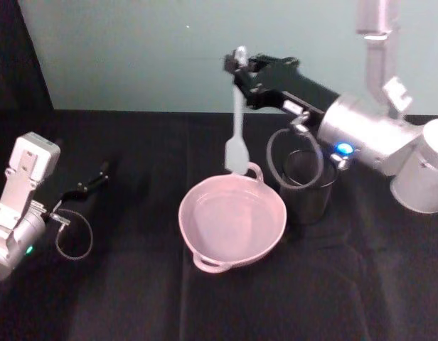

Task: Use the one hand to pick up the spoon and stir the clear water in the bowl.

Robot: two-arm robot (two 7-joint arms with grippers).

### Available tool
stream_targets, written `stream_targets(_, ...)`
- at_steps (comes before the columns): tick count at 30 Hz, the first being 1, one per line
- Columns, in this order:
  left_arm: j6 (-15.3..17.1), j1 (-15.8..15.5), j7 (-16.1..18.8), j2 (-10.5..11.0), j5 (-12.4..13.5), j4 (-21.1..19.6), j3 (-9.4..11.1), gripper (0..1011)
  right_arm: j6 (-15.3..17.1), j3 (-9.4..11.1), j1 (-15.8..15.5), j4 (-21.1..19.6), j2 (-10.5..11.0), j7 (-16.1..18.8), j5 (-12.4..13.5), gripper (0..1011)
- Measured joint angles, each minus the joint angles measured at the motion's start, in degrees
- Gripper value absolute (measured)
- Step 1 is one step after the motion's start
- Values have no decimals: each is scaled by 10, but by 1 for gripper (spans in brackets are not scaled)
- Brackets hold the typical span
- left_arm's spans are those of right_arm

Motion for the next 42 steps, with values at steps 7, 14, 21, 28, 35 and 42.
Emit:
stream_targets(7,0,0,0,0,0,0,0,1011,-25,-25,3,35,-28,18,-19,116)
stream_targets(14,0,0,0,0,0,0,0,1011,-27,-33,-23,35,-31,20,-33,116)
stream_targets(21,0,0,0,0,0,0,0,1011,-24,-36,-44,33,-30,23,-41,116)
stream_targets(28,0,0,0,0,0,0,0,1011,-23,-38,-45,46,-38,30,-47,116)
stream_targets(35,0,0,0,0,0,0,0,1011,-37,-41,-16,107,-66,45,-51,116)
stream_targets(42,0,0,0,0,0,0,0,1011,-53,-33,9,167,-87,52,-51,117)
